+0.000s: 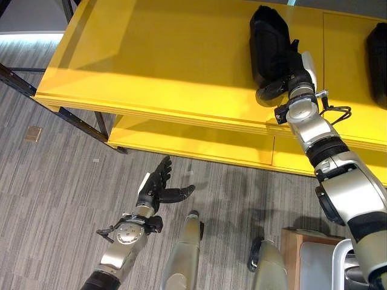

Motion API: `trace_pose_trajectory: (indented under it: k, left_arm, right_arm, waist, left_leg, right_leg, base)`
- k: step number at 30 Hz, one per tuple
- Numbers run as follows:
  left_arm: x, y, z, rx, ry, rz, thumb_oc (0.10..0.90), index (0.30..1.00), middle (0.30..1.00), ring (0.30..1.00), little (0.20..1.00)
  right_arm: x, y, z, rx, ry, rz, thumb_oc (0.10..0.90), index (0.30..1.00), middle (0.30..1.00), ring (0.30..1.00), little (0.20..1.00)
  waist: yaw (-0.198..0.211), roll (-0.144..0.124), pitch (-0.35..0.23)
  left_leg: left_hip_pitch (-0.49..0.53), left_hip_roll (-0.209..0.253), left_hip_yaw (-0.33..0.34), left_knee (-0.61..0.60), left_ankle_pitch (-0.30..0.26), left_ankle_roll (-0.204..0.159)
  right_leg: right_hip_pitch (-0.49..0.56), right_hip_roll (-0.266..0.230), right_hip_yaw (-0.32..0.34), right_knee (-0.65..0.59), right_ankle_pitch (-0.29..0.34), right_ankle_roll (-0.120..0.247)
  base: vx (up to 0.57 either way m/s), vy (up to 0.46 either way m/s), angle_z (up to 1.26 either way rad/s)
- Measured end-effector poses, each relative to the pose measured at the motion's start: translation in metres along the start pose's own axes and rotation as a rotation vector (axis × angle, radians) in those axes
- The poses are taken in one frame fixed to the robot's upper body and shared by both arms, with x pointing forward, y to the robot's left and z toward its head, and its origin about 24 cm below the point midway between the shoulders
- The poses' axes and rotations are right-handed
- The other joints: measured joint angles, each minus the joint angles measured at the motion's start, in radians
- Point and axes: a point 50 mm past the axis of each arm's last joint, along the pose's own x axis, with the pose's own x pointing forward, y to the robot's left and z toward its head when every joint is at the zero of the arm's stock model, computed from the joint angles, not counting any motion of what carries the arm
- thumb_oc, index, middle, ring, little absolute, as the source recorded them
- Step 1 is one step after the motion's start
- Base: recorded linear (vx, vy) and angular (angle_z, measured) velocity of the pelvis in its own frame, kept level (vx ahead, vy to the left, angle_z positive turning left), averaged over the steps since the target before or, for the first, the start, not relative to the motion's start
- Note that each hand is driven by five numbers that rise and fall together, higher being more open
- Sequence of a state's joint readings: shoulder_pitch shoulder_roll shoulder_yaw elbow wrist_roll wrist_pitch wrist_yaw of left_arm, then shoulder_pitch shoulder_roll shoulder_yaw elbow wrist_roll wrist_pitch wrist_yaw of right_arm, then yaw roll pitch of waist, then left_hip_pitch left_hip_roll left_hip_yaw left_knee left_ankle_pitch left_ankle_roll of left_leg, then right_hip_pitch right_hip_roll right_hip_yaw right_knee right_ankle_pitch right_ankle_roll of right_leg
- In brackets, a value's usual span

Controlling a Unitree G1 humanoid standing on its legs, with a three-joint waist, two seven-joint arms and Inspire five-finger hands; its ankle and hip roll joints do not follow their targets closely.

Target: Move parts from the plastic box to the shelf.

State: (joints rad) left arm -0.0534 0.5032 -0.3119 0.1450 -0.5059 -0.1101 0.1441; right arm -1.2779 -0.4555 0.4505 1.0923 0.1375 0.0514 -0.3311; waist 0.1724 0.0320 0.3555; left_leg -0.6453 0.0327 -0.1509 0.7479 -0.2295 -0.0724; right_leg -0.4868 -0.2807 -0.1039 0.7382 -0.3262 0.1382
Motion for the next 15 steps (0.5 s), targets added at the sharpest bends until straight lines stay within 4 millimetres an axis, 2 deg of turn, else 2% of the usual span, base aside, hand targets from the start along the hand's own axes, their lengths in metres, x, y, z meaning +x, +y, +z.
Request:
trace_pose_trajectory:
  k: [9,15]
  left_arm:
    - [0.001,0.000,0.001,0.000,-0.004,0.002,0.900,1.000,1.000,1.000,1.000]
    - [0.002,0.000,0.002,0.001,-0.007,0.002,0.900,1.000,1.000,1.000,1.000]
  right_arm:
    - [-0.001,0.004,0.003,-0.015,-0.018,0.010,0.900,1.000,1.000,1.000,1.000]
    - [-0.004,0.012,0.028,0.023,-0.113,0.038,0.900,1.000,1.000,1.000,1.000]
  waist:
    - [-0.002,0.000,0.000]
    - [-0.006,0.000,0.000]
  left_leg:
    - [-0.001,0.001,0.001,0.001,0.000,0.000]
    - [-0.019,0.003,0.004,0.009,0.000,0.000]
  right_leg:
    - [-0.002,0.001,0.001,0.000,0.000,0.001]
    - [-0.023,0.002,0.007,0.003,0.003,0.005]
  base:
    - [0.00,0.000,0.00]
    - [0.00,0.001,-0.01]
